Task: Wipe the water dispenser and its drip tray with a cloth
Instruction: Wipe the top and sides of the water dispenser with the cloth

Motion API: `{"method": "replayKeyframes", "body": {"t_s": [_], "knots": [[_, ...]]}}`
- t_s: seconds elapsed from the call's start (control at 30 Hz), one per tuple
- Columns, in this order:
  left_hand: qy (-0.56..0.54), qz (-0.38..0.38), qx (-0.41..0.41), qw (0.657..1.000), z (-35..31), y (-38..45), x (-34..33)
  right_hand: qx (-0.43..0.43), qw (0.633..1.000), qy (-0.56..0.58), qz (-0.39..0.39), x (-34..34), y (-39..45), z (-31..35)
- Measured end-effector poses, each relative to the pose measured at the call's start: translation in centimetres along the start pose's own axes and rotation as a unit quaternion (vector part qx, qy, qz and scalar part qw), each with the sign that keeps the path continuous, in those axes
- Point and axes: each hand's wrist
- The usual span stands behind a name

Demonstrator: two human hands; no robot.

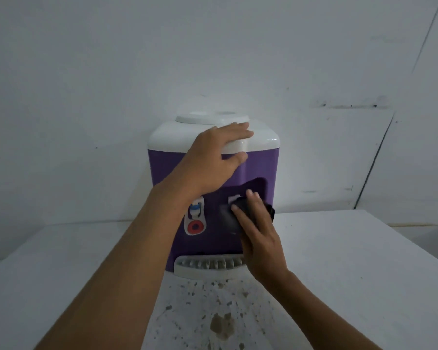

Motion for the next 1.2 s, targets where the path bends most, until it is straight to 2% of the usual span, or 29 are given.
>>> {"method": "replayKeyframes", "body": {"t_s": [0.13,0.23,0.33,0.43,0.6,0.67,0.73,0.83,0.93,1.07,1.2], "knots": [[-0.022,-0.133,-0.037,0.99,0.5,-3.7,-0.3,-0.126,0.972,0.1,-0.173,2.4,4.4,2.3],[-0.08,-0.174,0.028,0.981,0.5,-6.3,-2.2,-0.123,0.954,0.165,-0.217,3.7,8.9,4.7],[-0.244,-0.172,0.117,0.947,-0.3,-7.5,-3.8,-0.127,0.947,0.23,-0.183,3.9,11.3,7.2],[-0.344,-0.212,0.175,0.898,-0.7,-7.7,-3.9,-0.149,0.946,0.273,-0.089,4.1,12.3,9.2],[-0.361,-0.287,0.225,0.858,-0.6,-7.9,-3.8,-0.147,0.936,0.318,0.02,5.3,13.0,9.3],[-0.361,-0.336,0.233,0.838,-0.4,-7.7,-3.6,-0.13,0.953,0.275,0.004,5.9,14.0,8.5],[-0.376,-0.37,0.236,0.816,-0.1,-7.6,-3.1,-0.092,0.98,0.171,-0.032,6.3,15.3,7.3],[-0.338,-0.429,0.21,0.811,0.1,-7.7,-1.9,-0.012,0.999,0.016,0.038,6.5,17.3,6.0],[-0.29,-0.488,0.163,0.807,0.3,-7.8,-0.3,0.026,0.991,-0.087,0.098,5.7,17.9,5.7],[-0.169,-0.523,0.109,0.828,1.6,-7.9,0.6,0.034,0.99,-0.11,0.083,4.9,17.7,5.6],[-0.006,-0.513,0.091,0.854,4.5,-6.9,0.1,0.024,0.99,-0.112,0.078,4.7,17.6,5.6]]}}
Point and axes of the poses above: each hand's wrist, its own y-axis towards the middle knuckle, its own x-axis out of the back of the hand, z = x × y, and after that the axes turned 8 degrees about -x, right-handed
